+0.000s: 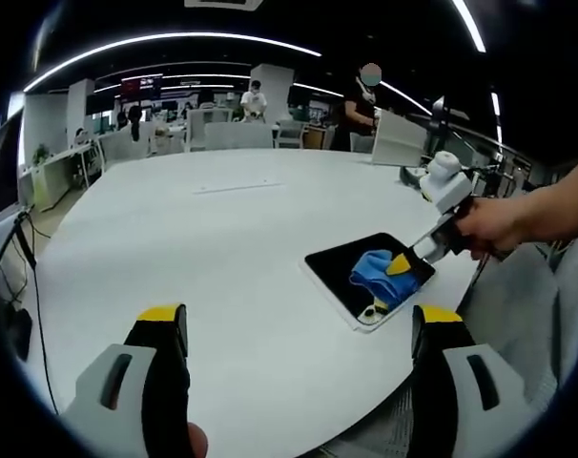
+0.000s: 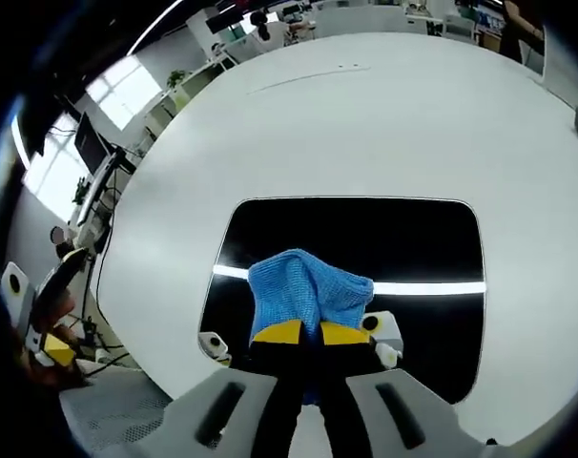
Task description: Wipe the mirror surface with the cleaning cloth until all visible marks leave the cleaned area.
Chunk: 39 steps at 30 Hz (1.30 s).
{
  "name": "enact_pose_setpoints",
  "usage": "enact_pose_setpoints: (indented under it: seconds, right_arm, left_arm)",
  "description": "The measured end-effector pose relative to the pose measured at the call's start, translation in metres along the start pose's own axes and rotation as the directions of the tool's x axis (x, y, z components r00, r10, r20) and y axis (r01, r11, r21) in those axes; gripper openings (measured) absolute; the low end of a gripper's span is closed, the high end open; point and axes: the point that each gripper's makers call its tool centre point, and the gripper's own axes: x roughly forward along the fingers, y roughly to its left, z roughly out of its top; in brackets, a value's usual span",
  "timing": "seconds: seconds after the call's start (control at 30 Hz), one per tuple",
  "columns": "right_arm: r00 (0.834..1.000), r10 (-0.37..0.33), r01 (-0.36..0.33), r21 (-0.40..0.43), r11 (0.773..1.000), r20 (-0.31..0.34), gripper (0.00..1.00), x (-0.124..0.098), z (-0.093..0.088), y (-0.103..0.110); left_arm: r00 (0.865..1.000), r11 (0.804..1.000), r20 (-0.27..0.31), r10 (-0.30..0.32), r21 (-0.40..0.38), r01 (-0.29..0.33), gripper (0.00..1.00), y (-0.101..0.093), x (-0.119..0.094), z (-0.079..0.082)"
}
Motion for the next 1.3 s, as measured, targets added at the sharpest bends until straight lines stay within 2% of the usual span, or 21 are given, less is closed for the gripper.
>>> enact_pose_setpoints:
  seconds: [0.3, 0.83, 0.97, 1.03, 1.3]
  right_arm:
    - [1.0, -0.025, 0.025, -0.039, 0.999, 0.006, 0.0, 0.008, 0.017, -0.005]
    - [0.999, -0.04, 0.04, -0.048, 0.998, 0.002, 0.0, 0.02, 0.044, -0.013]
    - [0.999, -0.05, 0.05, -0.069, 0.996, 0.0, 0.0, 0.022, 0.05, -0.014]
    - [0.999, -0.054, 0.054, -0.071, 0.996, 0.002, 0.0, 0.024, 0.055, -0.015]
    - [0.999, -0.053, 0.053, -0.087, 0.995, 0.006, 0.0, 0.029, 0.065, -0.017]
  left_arm:
    - [1.0, 1.0, -0.007, -0.004, 0.001, 0.004, 0.96, -0.001, 0.004, -0.002]
    - [1.0, 1.0, -0.027, 0.003, -0.001, -0.004, 0.96, 0.001, 0.006, -0.009]
    - [0.999, 1.0, -0.031, -0.016, -0.011, 0.016, 0.97, -0.002, 0.008, -0.009]
    - [0.999, 1.0, -0.026, -0.023, 0.011, 0.024, 0.98, -0.005, 0.007, -0.006]
    - [1.0, 1.0, -0.031, 0.002, -0.005, -0.002, 0.98, -0.001, 0.0, -0.012]
